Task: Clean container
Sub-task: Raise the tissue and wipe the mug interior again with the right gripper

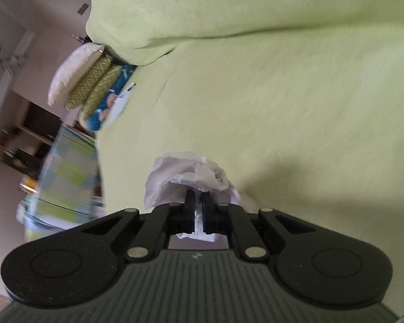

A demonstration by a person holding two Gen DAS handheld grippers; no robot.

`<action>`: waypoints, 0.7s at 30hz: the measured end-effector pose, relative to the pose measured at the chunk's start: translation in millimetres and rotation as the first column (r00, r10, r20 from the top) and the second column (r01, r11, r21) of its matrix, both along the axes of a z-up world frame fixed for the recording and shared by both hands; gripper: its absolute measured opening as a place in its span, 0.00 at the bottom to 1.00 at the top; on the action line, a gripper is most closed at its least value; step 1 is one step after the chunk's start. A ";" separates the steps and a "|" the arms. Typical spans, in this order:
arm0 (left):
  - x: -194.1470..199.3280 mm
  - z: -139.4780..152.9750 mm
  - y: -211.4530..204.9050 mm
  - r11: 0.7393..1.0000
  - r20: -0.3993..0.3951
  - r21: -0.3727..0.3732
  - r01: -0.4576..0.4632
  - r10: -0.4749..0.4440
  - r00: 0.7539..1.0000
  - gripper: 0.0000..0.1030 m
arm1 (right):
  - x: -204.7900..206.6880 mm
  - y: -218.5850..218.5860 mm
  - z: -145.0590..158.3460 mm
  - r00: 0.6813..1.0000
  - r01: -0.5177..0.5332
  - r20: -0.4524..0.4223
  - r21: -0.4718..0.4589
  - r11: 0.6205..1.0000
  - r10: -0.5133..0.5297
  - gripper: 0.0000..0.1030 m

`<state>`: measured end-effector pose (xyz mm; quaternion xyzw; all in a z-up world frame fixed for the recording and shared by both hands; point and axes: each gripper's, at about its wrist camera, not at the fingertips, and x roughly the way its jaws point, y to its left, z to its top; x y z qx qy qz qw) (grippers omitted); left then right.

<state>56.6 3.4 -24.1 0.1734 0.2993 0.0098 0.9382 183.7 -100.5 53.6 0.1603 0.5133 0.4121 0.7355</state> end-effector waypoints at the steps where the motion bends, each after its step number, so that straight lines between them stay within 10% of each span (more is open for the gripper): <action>1: -0.7 0.1 -0.5 1.000 -0.002 0.002 0.000 0.000 1.000 0.13 | -1.4 -10.4 10.0 0.999 -0.015 0.044 -0.020 1.000 0.016 0.05; 4: -3.1 0.5 -3.3 1.000 -0.003 0.010 -0.001 0.001 1.000 0.13 | -14.6 -13.9 45.0 0.960 -0.123 0.231 -0.156 0.980 0.157 0.05; 7: -6.8 0.9 -7.4 1.000 -0.003 0.015 -0.002 0.002 1.000 0.13 | -36.6 -2.4 72.4 0.834 -0.214 0.405 -0.389 0.896 0.375 0.05; 10: -5.8 -0.6 -6.8 1.000 0.000 0.025 -0.001 0.001 1.000 0.13 | -62.1 22.3 75.2 0.605 -0.234 0.462 -0.676 0.699 0.649 0.05; 15: 1.3 -4.5 -3.1 0.997 0.018 0.069 0.014 -0.016 1.000 0.13 | -97.2 62.4 42.8 0.203 -0.226 0.303 -0.911 0.346 0.931 0.03; 21: -2.4 -8.0 -8.9 0.990 0.036 0.135 0.048 -0.054 0.998 0.13 | -109.9 82.3 8.6 -0.126 -0.109 0.138 -0.986 0.125 0.982 0.03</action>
